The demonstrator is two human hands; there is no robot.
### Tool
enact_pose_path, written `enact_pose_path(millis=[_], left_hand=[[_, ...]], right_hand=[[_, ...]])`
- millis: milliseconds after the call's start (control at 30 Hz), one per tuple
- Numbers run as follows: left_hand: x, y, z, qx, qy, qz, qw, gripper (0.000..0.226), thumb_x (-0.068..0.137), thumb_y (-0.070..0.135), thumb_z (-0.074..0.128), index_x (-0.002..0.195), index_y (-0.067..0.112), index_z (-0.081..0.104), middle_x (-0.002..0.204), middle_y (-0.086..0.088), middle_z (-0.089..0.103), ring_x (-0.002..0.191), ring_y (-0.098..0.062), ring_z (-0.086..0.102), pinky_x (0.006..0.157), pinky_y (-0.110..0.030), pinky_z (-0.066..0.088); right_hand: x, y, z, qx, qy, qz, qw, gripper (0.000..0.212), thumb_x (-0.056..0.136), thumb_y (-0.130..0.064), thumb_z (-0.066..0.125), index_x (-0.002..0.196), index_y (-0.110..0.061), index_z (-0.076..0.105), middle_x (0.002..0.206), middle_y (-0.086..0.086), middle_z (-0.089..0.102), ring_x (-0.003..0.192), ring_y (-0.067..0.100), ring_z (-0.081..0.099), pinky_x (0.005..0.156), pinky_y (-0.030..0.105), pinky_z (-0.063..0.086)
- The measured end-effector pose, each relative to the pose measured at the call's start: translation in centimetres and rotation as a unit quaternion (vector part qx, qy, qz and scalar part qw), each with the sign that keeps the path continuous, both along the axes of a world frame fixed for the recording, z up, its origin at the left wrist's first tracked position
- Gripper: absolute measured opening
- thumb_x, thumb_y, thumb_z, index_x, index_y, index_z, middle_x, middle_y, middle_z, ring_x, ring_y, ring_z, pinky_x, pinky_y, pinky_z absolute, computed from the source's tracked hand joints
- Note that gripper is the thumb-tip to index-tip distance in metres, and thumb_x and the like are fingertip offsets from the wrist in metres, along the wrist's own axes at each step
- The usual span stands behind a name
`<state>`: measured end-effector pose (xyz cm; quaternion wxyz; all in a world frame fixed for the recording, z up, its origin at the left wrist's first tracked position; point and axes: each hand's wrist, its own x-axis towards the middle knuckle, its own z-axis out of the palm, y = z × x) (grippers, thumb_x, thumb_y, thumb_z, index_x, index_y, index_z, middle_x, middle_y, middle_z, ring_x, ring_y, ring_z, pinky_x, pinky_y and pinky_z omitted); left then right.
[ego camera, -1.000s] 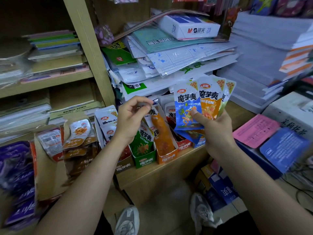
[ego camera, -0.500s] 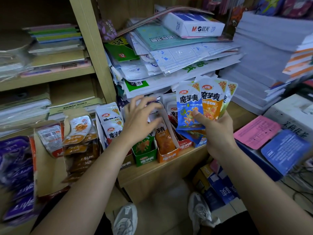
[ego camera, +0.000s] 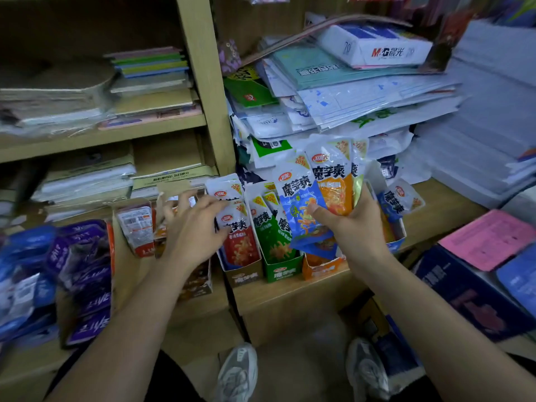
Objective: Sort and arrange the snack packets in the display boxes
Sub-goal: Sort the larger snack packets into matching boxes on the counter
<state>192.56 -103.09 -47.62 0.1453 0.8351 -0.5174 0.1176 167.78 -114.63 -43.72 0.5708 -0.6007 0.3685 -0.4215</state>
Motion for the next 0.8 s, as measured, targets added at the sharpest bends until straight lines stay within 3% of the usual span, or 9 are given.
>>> enact_pose_path(millis=[67,200,300,433,533,633,800], left_hand=[[-0.4,-0.2,-0.4,0.052,-0.025,0.009,0.998,0.063,0.085,0.049,0.072,0.143,0.034,0.052,0.144,0.013,0.052,0.145,-0.028,0.024,0.107,-0.052,0.005],[-0.2,-1.1,-0.2,0.074,0.014,0.03,0.997,0.068,0.08,0.047,0.076,0.14,0.031,0.049,0.143,0.011,0.05,0.138,-0.025,0.024,0.103,-0.051,0.02],[0.0,-1.7,-0.2,0.083,0.048,0.032,0.995,0.061,0.077,0.045,0.08,0.129,0.03,0.05,0.125,0.01,0.061,0.125,-0.021,0.028,0.096,-0.047,0.034],[-0.3,-2.3,0.2,0.095,0.043,0.033,0.994,0.034,0.082,0.042,0.078,0.112,0.038,0.063,0.101,0.013,0.064,0.114,-0.02,0.031,0.082,-0.043,0.023],[-0.4,-2.3,0.1,0.089,0.038,0.032,0.995,0.014,0.082,0.041,0.08,0.093,0.038,0.072,0.099,0.017,0.057,0.11,-0.019,0.03,0.08,-0.041,0.019],[-0.6,-2.3,0.0,0.074,0.053,0.044,0.995,0.011,0.083,0.038,0.08,0.091,0.035,0.073,0.1,0.017,0.062,0.116,-0.022,0.035,0.086,-0.043,0.022],[0.0,-1.8,0.3,-0.045,0.065,0.03,0.996,0.002,0.089,0.037,0.075,0.091,0.037,0.075,0.076,0.018,0.069,0.114,-0.023,0.041,0.081,-0.038,0.016]], right_hand=[[0.6,0.1,-0.3,-0.006,0.011,0.0,1.0,0.039,0.08,-0.006,0.083,0.109,-0.006,0.057,0.088,0.011,0.073,0.075,0.031,0.074,0.071,0.053,0.062],[1.0,-0.1,-0.8,-0.006,0.023,0.001,1.0,0.04,0.08,-0.008,0.083,0.112,-0.005,0.058,0.092,0.009,0.074,0.082,0.025,0.075,0.079,0.052,0.061],[1.0,-0.1,-1.0,-0.009,0.033,0.006,0.999,0.042,0.08,-0.01,0.083,0.114,-0.007,0.058,0.093,0.006,0.075,0.083,0.023,0.076,0.079,0.05,0.062],[0.9,0.0,-1.0,-0.02,0.04,0.012,0.999,0.041,0.081,-0.009,0.082,0.115,-0.009,0.059,0.092,0.004,0.075,0.082,0.02,0.076,0.077,0.046,0.063],[0.9,-0.2,-1.1,-0.024,0.04,0.008,0.999,0.039,0.081,-0.007,0.082,0.114,-0.007,0.06,0.092,0.005,0.075,0.081,0.02,0.076,0.076,0.044,0.063],[0.8,-0.2,-1.0,-0.023,0.037,0.008,0.999,0.038,0.081,-0.007,0.082,0.113,-0.006,0.06,0.094,0.007,0.075,0.082,0.02,0.076,0.076,0.044,0.063],[0.6,-0.2,-1.0,-0.021,0.029,0.01,0.999,0.04,0.081,-0.007,0.082,0.113,-0.007,0.059,0.095,0.007,0.075,0.083,0.021,0.076,0.077,0.047,0.063]])
